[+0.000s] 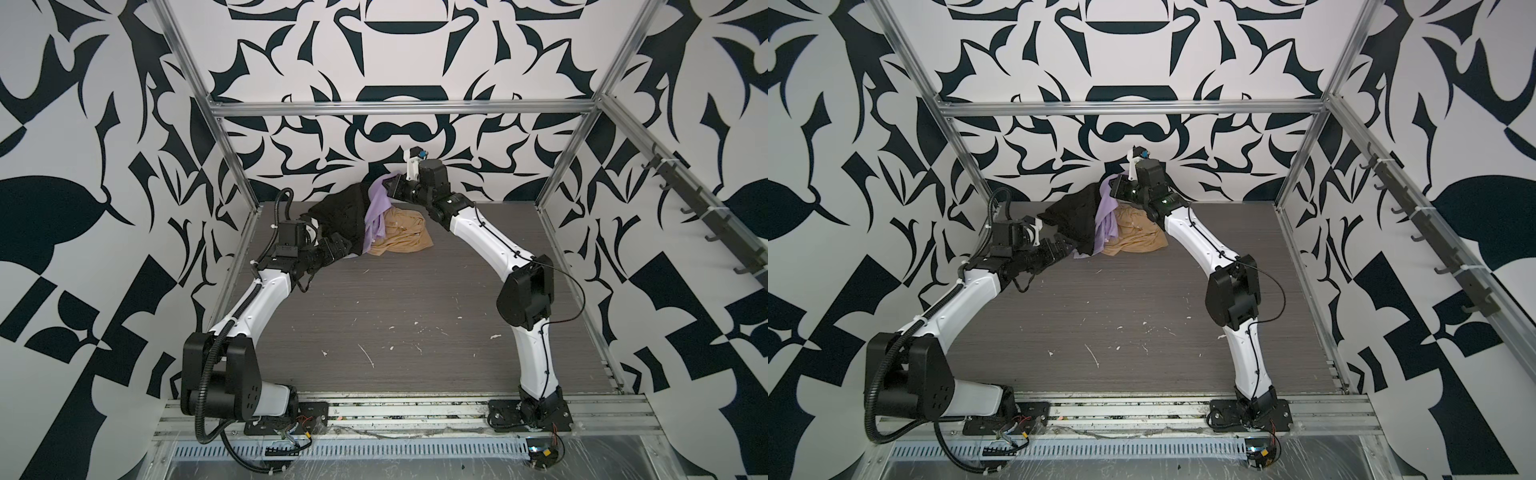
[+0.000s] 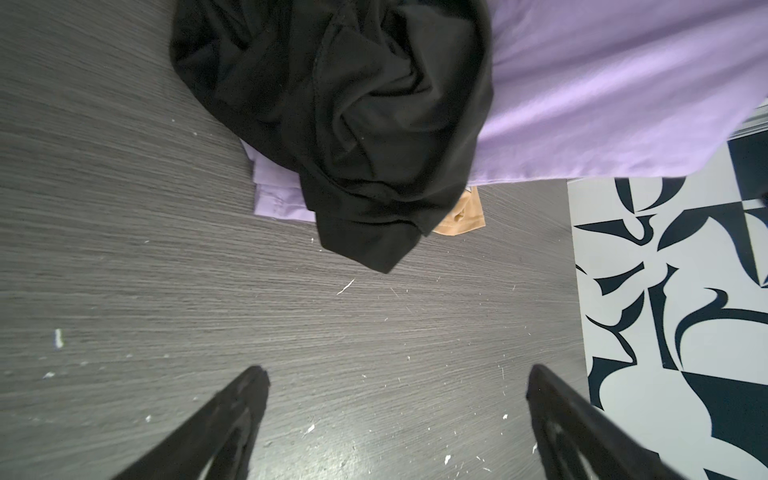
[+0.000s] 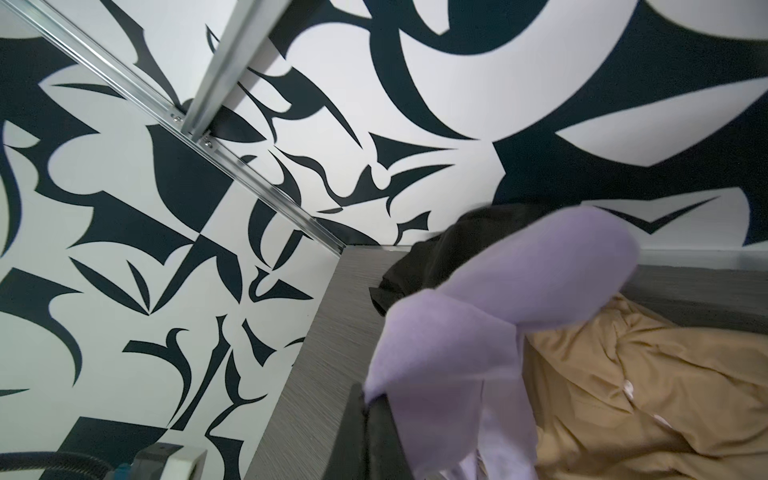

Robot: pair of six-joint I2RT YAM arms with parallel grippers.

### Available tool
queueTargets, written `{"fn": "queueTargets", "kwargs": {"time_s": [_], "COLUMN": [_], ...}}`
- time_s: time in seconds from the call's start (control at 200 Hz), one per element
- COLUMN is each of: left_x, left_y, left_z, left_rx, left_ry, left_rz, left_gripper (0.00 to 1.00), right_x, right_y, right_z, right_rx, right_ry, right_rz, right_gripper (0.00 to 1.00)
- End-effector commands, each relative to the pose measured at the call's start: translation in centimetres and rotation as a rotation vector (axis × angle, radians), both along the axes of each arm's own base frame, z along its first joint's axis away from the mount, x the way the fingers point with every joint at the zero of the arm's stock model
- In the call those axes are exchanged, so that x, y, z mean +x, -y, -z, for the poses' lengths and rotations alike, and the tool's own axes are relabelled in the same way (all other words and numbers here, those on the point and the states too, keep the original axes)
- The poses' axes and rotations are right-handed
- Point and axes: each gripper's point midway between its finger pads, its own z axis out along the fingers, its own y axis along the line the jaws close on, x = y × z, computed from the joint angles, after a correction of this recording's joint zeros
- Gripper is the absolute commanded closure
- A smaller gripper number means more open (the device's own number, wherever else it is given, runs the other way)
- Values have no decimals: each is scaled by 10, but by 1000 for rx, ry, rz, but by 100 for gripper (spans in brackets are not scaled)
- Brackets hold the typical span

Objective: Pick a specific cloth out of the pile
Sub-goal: 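Lift the lavender cloth with the right gripper off the pile, then raise the lavender cloth higher with the right gripper, pulling it free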

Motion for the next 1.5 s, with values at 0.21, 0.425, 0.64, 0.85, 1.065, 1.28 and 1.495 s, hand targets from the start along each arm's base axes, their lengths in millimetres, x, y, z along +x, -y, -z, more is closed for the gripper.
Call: {"fn": "queueTargets", "kwargs": {"time_s": [0.21, 0.425, 0.64, 0.85, 1.065, 1.28, 1.495], "left_x": [-4, -3, -5, -6, -5, -4, -3], "left_y": [-4, -3, -5, -6, -6, -6, -7], "left_z": [-6, -7, -6, -8, -7, -11, -14], "left_rx": [12, 10, 15, 19, 19, 20, 21], "left_ry": [17, 20, 21, 27, 26, 36, 41], "left_rz": [-3, -2, -4, -5, -5, -6, -10], "left_gripper": [0, 0, 0, 0, 0, 0, 0], "right_x": [-15, -20, -25, -32, -38, -45, -53], "right_y": [6, 6, 6, 5, 7, 9, 10], "right_z": [-88, -101, -114, -126, -138, -153, -166], "right_rx": [76, 87, 93, 107, 115, 137, 148], "right_ry": [195, 221, 248, 268, 292, 320, 346], "right_rz": [8, 8, 12, 10, 10, 10, 9], "right_gripper": [100, 100, 100, 100, 100, 100, 100]}}
